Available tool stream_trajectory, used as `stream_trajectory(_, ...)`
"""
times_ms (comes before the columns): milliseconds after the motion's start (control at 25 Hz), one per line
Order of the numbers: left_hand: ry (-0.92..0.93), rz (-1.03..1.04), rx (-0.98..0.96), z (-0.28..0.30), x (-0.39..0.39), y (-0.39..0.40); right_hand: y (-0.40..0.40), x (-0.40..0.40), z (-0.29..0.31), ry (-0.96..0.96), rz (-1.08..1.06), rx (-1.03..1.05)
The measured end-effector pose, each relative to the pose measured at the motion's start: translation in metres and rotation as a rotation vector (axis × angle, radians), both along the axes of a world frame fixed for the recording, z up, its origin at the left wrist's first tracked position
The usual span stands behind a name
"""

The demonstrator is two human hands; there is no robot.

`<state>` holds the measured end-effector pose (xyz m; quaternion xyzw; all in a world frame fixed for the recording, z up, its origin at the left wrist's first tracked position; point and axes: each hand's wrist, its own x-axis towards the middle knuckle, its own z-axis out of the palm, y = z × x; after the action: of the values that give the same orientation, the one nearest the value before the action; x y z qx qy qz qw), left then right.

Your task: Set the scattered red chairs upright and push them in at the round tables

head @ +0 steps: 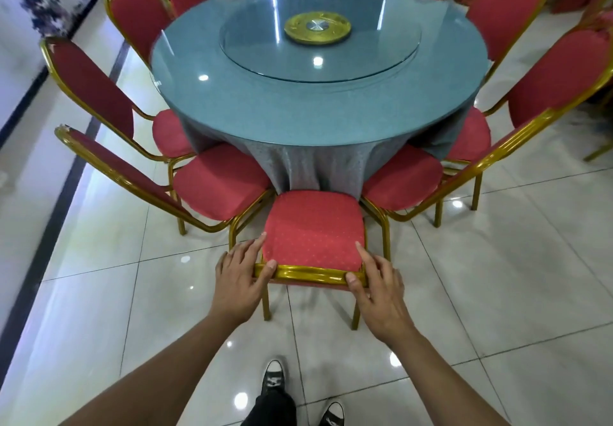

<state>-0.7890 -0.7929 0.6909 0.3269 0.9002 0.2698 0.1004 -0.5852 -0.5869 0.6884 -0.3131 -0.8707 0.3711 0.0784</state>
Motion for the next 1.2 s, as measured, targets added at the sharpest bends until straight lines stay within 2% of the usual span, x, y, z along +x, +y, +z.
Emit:
stream_trajectory(160, 0.059, 0.062, 0.092, -0.007, 0.000, 0.004, 0.001, -0.005, -0.006, 0.006, -0.029, 0.033)
stream_trajectory(400, 0.073, 0.113, 0.134, -0.011, -0.021, 0.026, 0.022, -0.028, -0.006, -0.009, -0.036, 0.014)
stream_trajectory(680, 0.038, 0.110, 0.094, -0.011, -0.071, 0.065, 0.071, -0.082, -0.004, -0.022, -0.006, -0.016)
stream_trajectory(960, 0.034, 0.120, 0.117, -0.011, -0.085, 0.074, 0.080, -0.098, -0.013, 0.015, -0.021, 0.012)
stream_trajectory(1200, -0.031, 0.078, 0.037, -0.002, -0.096, 0.069, 0.079, -0.105, -0.006, -0.049, 0.009, 0.011)
